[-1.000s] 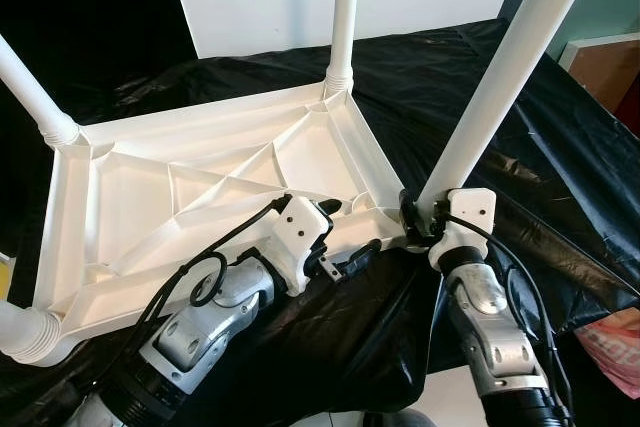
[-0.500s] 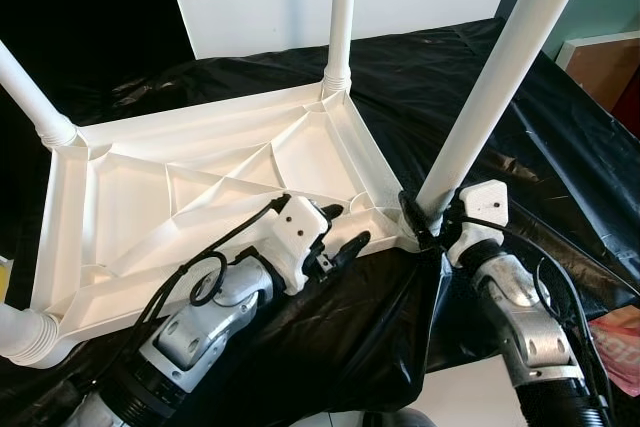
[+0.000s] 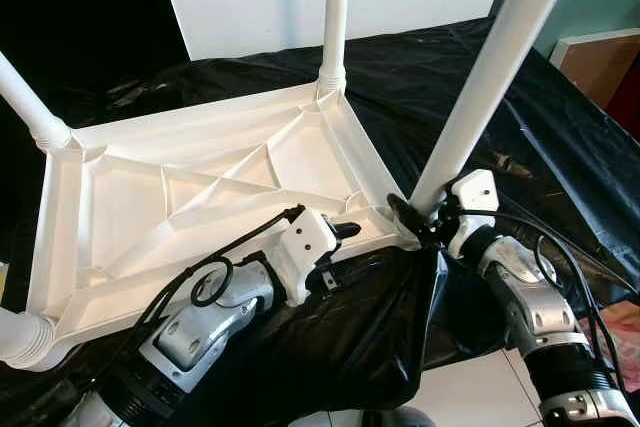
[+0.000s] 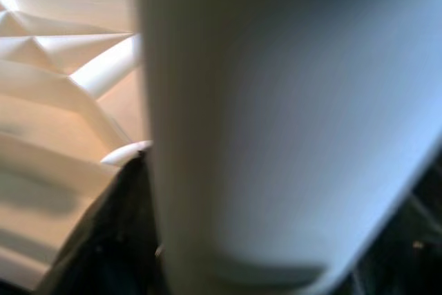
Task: Building children table
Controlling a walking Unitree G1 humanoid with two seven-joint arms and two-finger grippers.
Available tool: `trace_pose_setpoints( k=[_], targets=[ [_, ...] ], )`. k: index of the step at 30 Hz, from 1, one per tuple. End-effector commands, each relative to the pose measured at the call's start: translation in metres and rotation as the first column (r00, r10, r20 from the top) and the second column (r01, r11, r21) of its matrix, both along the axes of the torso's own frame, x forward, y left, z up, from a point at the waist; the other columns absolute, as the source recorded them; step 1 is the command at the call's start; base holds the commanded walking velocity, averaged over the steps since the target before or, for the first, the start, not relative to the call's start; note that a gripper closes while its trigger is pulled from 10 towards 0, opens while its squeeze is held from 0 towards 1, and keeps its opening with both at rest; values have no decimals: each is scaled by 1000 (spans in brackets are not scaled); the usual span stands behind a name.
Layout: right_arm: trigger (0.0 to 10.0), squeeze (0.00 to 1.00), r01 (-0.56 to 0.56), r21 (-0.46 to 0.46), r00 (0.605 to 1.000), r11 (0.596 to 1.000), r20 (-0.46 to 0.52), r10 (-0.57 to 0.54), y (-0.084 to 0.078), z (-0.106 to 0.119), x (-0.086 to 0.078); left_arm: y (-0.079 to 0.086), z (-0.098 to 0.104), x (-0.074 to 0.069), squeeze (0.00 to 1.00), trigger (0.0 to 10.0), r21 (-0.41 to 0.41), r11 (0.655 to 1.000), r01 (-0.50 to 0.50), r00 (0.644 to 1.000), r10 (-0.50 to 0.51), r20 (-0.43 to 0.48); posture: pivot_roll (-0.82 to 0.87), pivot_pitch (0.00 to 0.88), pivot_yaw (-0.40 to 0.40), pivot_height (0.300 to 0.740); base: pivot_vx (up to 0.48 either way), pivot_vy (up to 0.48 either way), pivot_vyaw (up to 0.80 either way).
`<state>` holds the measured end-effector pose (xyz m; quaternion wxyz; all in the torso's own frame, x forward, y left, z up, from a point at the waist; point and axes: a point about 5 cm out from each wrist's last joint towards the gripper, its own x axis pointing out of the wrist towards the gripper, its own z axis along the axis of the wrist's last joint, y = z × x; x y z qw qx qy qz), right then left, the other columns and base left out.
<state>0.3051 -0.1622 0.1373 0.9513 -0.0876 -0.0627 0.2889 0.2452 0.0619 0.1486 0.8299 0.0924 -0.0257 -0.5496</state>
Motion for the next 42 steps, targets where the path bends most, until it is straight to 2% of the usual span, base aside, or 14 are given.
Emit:
trace_pose_setpoints(
  k=[1, 11, 12, 13, 19, 22, 26, 30, 32, 33, 36, 37, 39, 42],
  targets=[
    [0, 0, -15, -10, 1000, 1000, -4, 15, -2, -2, 1, 1, -3, -3, 0, 10000, 31, 998, 62, 998, -62, -11, -14, 126, 4, 740, 0, 0, 0],
    [0, 0, 2, 6, 999, 1000, -43, -2, -6, -15, -1, 2, -3, -4, 0, 10000, 29, 998, 56, 998, -56, -13, -11, 132, 1, 740, 0, 0, 0],
    [9373, 0, 17, 15, 999, 1000, -43, -17, -6, -16, -2, 3, -3, -4, 0, 10000, 30, 998, 56, 998, -56, -13, -13, 132, 2, 740, 0, 0, 0],
    [10000, 0, 29, 27, 999, 999, -47, -28, -7, -17, -2, 2, -3, -4, 0, 10000, 30, 998, 56, 998, -56, -13, -13, 132, 2, 740, 0, 0, 0],
    [10000, 0, 88, 52, 994, 995, -63, -85, -8, -22, -5, 1, -4, -5, 0, 10000, 27, 998, 58, 998, -58, -15, -17, 134, 3, 740, 0, 0, 0],
    [10000, 0, 262, 22, 962, 965, -86, -259, -10, -32, -7, 1, -5, -5, 0, 10000, 25, 998, 62, 998, -62, -15, -27, 138, 1, 740, 0, 0, 0],
    [10000, 0, 284, 23, 956, 959, -89, -281, -10, -33, -7, 0, -5, -5, 0, 10000, 24, 998, 62, 998, -62, -15, -29, 138, 0, 740, 0, 0, 0],
    [10000, 0, 409, 57, 909, 911, -117, -401, -11, -38, -11, -1, -5, -5, 0, 10000, 17, 998, 62, 998, -61, -18, -39, 135, -3, 740, 0, 0, 0],
    [10000, 0, 521, 72, 850, 851, -137, -509, -12, -42, -14, -3, -7, -5, 0, 10000, 14, 998, 61, 998, -61, -21, -45, 131, -11, 740, 0, 0, 0],
    [10000, 0, 521, 72, 850, 851, -137, -509, -12, -42, -14, -3, -7, -5, 0, 10000, 14, 998, 61, 998, -61, -21, -45, 131, -11, 740, 0, 0, 0],
    [10000, 0, 665, 94, 744, 741, -177, -645, -7, -46, -21, -4, -7, -1, 0, 10000, 7, 999, 47, 999, -47, -13, -49, 126, -22, 740, 0, 0, 0],
    [10000, 0, 665, 94, 744, 741, -177, -645, -7, -46, -21, -4, -7, -1, 0, 10000, 7, 999, 47, 999, -47, -13, -49, 126, -22, 740, 0, 0, 0],
    [10000, 0, 728, 88, 682, 680, -190, -706, -3, -48, -25, -5, -5, 1, 0, 10000, 1, 999, 38, 999, -38, -6, -52, 125, -24, 740, 0, 0, 0],
    [10000, 0, 742, 101, 667, 662, -201, -717, 6, -49, -28, -4, -5, 2, 0, 10000, 2, 999, 33, 999, -33, 3, -53, 126, -22, 740, 0, 0, 0]
  ],
)
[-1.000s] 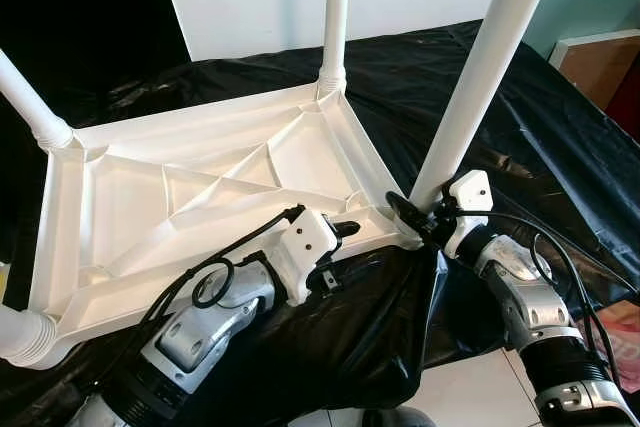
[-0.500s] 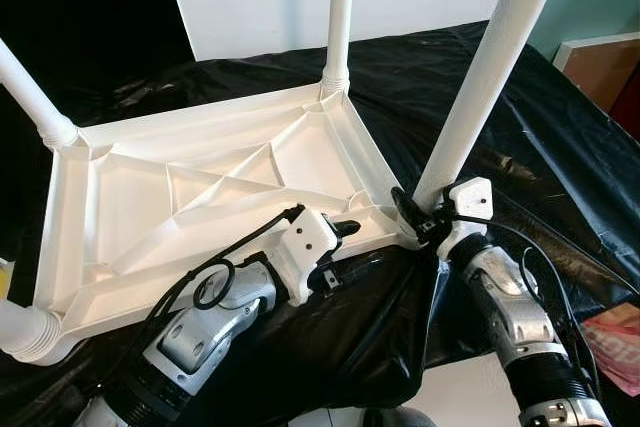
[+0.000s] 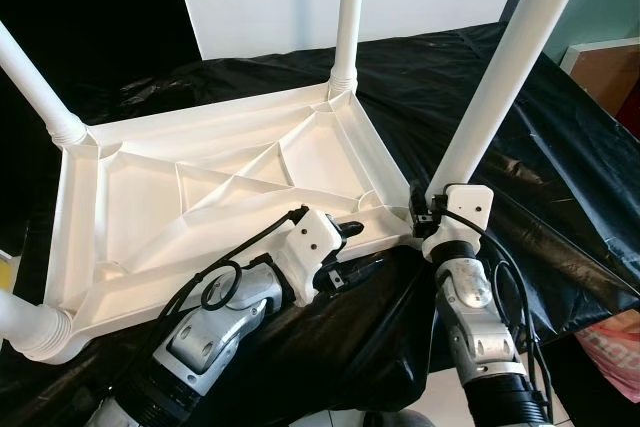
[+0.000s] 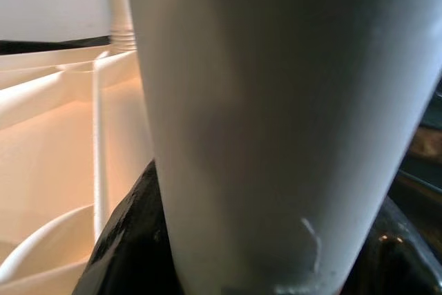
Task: Building children table
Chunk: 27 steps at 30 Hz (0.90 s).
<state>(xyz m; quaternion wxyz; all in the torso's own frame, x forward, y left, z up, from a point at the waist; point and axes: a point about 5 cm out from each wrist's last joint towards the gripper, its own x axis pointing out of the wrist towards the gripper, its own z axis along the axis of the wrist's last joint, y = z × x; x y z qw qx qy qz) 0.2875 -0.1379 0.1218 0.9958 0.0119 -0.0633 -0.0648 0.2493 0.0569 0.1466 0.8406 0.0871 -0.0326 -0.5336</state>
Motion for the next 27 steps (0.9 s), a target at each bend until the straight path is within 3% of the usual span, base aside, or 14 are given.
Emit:
trace_pose_setpoints(
  k=[1, 9, 10, 19, 27],
  targets=[
    [10000, 0, 104, -12, 980, 995, -167, -104, -15, -33, -11, 1, -3, -1, 0, 10000, 23, 997, 68, 998, -68, -1, -53, 126, -22, 740, 0, 0, 0],
    [10000, 0, 79, 12, 991, 997, -106, -77, -20, -23, -13, 3, 0, 4, 0, 10000, 37, 997, 65, 997, -67, 33, -70, 140, 13, 740, 0, 0, 0],
    [10000, 1000, 63, 13, 994, 998, -94, -62, -20, -21, -13, 4, 1, 5, 0, 10000, 39, 997, 66, 997, -67, 33, -70, 140, 13, 740, 0, 0, 0],
    [10000, 1000, -49, 10, 999, 999, -20, 49, -31, -7, -12, 5, 9, 10, 0, 10000, 19, 999, 48, 997, -49, 54, -69, 161, 37, 740, 0, 0, 0],
    [10000, 1000, -234, -93, 972, 968, 1, 235, -50, 5, -9, 1, 15, 11, 0, 10000, -16, 998, 65, 997, -64, 52, -81, 185, 58, 740, 0, 0, 0]
  ],
)
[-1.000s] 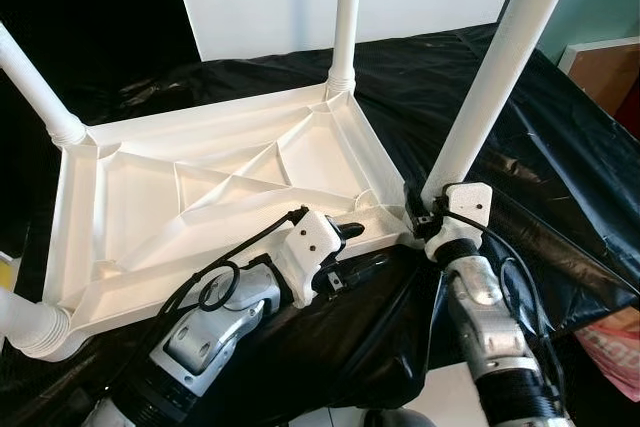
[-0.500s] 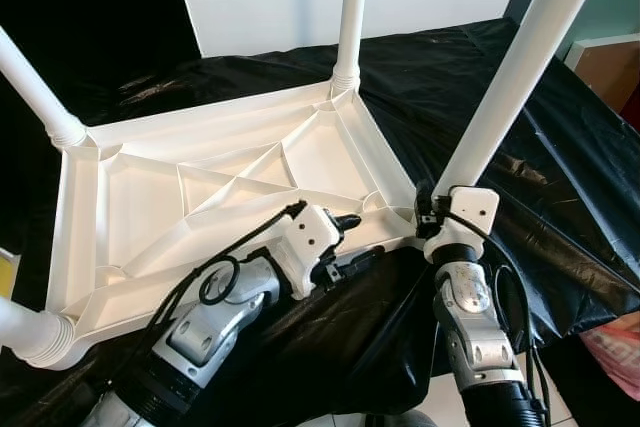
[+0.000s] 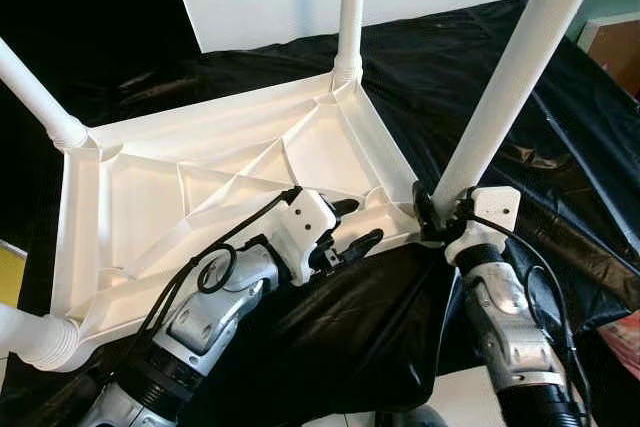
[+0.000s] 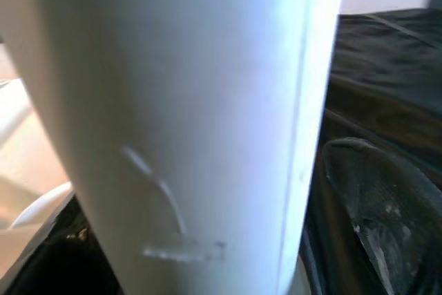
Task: Building children table
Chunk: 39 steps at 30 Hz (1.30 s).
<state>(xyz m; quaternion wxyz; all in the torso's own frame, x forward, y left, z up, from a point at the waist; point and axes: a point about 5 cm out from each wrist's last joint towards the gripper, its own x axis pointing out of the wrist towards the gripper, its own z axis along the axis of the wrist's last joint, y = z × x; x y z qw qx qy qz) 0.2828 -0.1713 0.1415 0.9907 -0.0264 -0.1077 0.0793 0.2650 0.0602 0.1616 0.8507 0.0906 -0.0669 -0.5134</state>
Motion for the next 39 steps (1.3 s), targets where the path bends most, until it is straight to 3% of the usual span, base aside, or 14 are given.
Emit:
trace_pose_setpoints(
  k=[1, 2, 3, 7, 12, 19, 24, 26, 34, 39],
  targets=[
    [10000, 1000, 48, -2, 996, 999, -74, -48, -17, -15, -4, -2, 0, -5, 0, 10000, 18, 994, 104, 995, -103, -12, -81, 185, 58, 740, 0, 0, 0],
    [10000, 1000, 43, -6, 996, 999, -72, -43, -18, -15, -4, -3, 0, -5, 0, 10000, 18, 994, 105, 994, -105, -12, -81, 185, 58, 740, 0, 0, 0],
    [10000, 0, 2, -5, 997, 1000, -81, -2, -19, -15, -3, -2, 0, -6, 0, 10000, 15, 993, 121, 992, -121, -19, -99, 189, 63, 740, 0, 0, 0],
    [10000, 0, -156, -13, 981, 988, -117, 154, -19, -14, -2, 3, 8, -9, 0, 10000, 2, 985, 174, 985, -174, -12, -100, 182, 56, 740, 0, 0, 0],
    [10000, 0, -217, -22, 968, 976, -135, 212, -16, -16, 0, 7, 12, -7, 0, 10000, 0, 982, 186, 982, -186, -9, -81, 168, 39, 740, 0, 0, 0],
    [10000, 0, -342, 0, 924, 940, -185, 336, -14, -21, -1, 17, 15, 3, 0, 10000, 42, 991, 127, 991, -128, 32, -52, 151, 40, 740, 0, 0, 0],
    [10000, 0, -462, 41, 871, 886, -167, 462, -3, -18, -7, 26, 17, 6, 0, 10000, 56, 994, 98, 995, -100, 24, -29, 148, 51, 740, 0, 0, 0],
    [10000, 0, -462, 41, 871, 886, -167, 462, -3, -18, -7, 26, 17, 6, 0, 10000, 56, 994, 98, 995, -100, 24, -29, 148, 51, 740, 0, 0, 0],
    [10000, 0, -581, 64, 788, 812, -206, 580, 4, -20, -24, 40, 11, 8, 0, 10000, 97, 989, 114, 993, -112, -30, -36, 138, 28, 740, 0, 0, 0],
    [10000, 0, -593, 49, 779, 804, -217, 588, 2, -19, -24, 42, 11, 9, 0, 10000, 107, 988, 115, 993, -112, -29, -32, 131, 22, 740, 0, 0, 0]
  ],
)
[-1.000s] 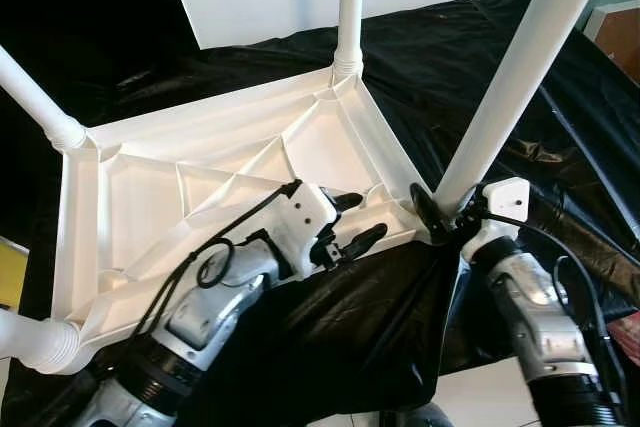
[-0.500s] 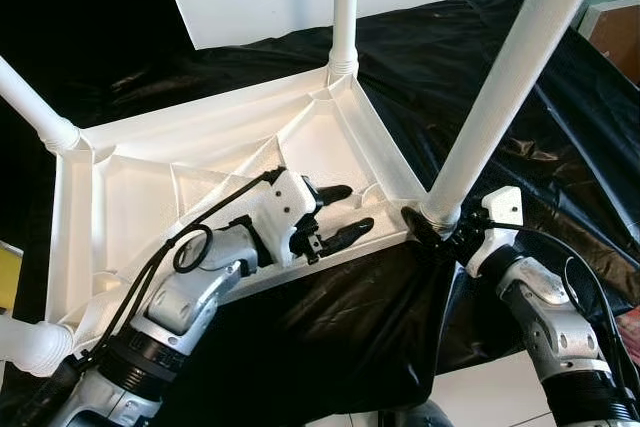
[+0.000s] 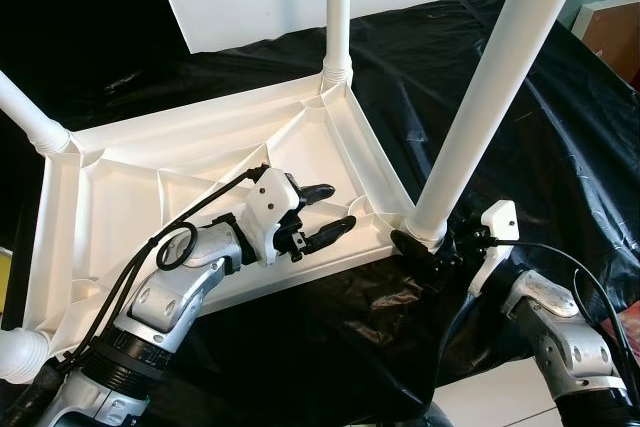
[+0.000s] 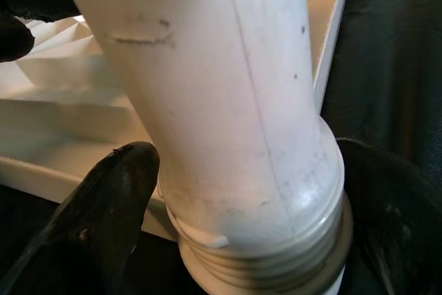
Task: Building children table
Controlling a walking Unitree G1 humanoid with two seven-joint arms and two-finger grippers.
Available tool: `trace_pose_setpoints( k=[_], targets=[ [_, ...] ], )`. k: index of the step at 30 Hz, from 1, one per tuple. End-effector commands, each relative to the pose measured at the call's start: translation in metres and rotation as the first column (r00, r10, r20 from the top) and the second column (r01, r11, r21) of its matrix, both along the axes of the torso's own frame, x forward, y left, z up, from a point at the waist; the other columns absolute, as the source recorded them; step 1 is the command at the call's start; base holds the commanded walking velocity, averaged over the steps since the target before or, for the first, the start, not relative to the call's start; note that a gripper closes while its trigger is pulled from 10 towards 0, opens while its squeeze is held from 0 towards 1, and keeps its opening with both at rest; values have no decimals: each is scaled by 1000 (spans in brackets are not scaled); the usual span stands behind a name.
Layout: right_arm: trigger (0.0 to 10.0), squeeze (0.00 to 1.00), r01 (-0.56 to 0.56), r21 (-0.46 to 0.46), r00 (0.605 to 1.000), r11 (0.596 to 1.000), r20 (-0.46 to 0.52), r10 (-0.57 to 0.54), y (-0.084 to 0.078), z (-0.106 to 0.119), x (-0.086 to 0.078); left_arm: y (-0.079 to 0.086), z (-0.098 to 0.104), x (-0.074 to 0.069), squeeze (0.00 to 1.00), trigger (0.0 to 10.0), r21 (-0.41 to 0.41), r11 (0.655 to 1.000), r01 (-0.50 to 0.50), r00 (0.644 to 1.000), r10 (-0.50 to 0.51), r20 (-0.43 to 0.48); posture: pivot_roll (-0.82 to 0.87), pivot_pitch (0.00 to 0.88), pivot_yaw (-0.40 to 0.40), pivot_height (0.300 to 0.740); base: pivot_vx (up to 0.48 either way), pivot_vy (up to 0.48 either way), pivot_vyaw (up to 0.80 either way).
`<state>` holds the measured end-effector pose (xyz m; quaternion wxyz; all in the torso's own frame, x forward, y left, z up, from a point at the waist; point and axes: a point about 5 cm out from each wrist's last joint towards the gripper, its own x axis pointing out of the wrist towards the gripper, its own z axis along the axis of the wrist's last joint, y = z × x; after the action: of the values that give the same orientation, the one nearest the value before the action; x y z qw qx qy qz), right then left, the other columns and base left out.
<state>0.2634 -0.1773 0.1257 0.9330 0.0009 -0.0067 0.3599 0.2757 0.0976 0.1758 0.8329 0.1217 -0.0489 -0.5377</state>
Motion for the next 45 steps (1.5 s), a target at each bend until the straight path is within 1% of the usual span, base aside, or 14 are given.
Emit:
trace_pose_setpoints(
  k=[1, 2, 3, 8, 13, 22, 23, 24, 25, 26, 40, 41, 42, 45],
  targets=[
    [10000, 0, -57, -27, 998, 998, -14, 56, -1, -1, -3, 6, -4, -1, 0, 10000, 39, 997, 66, 997, -65, -37, -22, 125, 16, 740, 0, 0, 0],
    [10000, 0, -57, -27, 998, 998, -14, 56, -1, -1, -3, 6, -4, -1, 0, 10000, 39, 997, 66, 997, -65, -37, -22, 125, 16, 740, 0, 0, 0],
    [10000, 0, -24, -60, 1000, 998, 17, 25, -12, 3, 5, 7, -7, -3, 0, 10000, 47, 996, 82, 994, -78, -78, -18, 126, 9, 740, 0, 0, 0],
    [10000, 0, -36, -72, 998, 997, 47, 39, -14, 13, 14, 7, -10, -12, 0, 10000, 50, 991, 123, 988, -117, -102, -13, 120, 1, 740, 0, 0, 0],
    [10000, 0, -123, -113, 988, 986, 77, 132, -1, 26, 31, -2, -17, -25, 0, 10000, 31, 986, 163, 978, -157, -140, 11, 105, -18, 740, 0, 0, 0],
    [10000, 0, -186, -154, 975, 970, 92, 201, 11, 29, 46, -12, -19, -29, 0, 10000, 16, 987, 162, 978, -159, -137, 21, 93, -23, 740, 0, 0, 0],
    [9490, 0, -190, -167, 974, 967, 92, 207, 12, 29, 48, -14, -19, -29, 0, 10000, 13, 987, 160, 979, -157, -133, 21, 89, -24, 740, 0, 0, 0],
    [3686, 0, -192, -176, 974, 966, 91, 210, 12, 28, 50, -14, -19, -29, 0, 10000, 12, 987, 159, 979, -156, -130, 22, 87, -24, 740, 0, 0, 0],
    [3686, 0, -190, -180, 974, 965, 88, 208, 11, 27, 51, -15, -19, -28, 0, 10000, 10, 988, 153, 980, -150, -128, 21, 82, -26, 740, 0, 0, 0],
    [0, 0, -179, -178, 976, 968, 88, 197, 10, 25, 51, -14, -18, -27, 0, 10000, 7, 989, 147, 981, -145, -126, 18, 73, -27, 740, 0, 0, 0],
    [0, 0, -62, -147, 995, 987, 71, 73, 0, 7, 47, -19, -18, -15, 0, 10000, 13, 996, 89, 993, -88, -73, 4, 41, -16, 740, 0, 0, 0],
    [4510, 0, -48, -137, 996, 989, 73, 59, 1, 6, 47, -19, -17, -13, 0, 10000, 12, 997, 82, 994, -81, -67, 5, 34, -13, 740, 0, 0, 0],
    [10000, 0, -4, -118, 997, 993, 75, 13, 1, 4, 47, -18, -17, -11, 0, 10000, 4, 998, 68, 996, -67, -61, -1, 31, -4, 740, 0, 0, 0],
    [10000, 0, 107, -90, 992, 990, 82, -100, 6, 0, 45, -17, -19, -7, 0, 10000, 6, 999, 45, 998, -45, -49, -18, 41, 14, 740, 0, 0, 0]
  ],
)
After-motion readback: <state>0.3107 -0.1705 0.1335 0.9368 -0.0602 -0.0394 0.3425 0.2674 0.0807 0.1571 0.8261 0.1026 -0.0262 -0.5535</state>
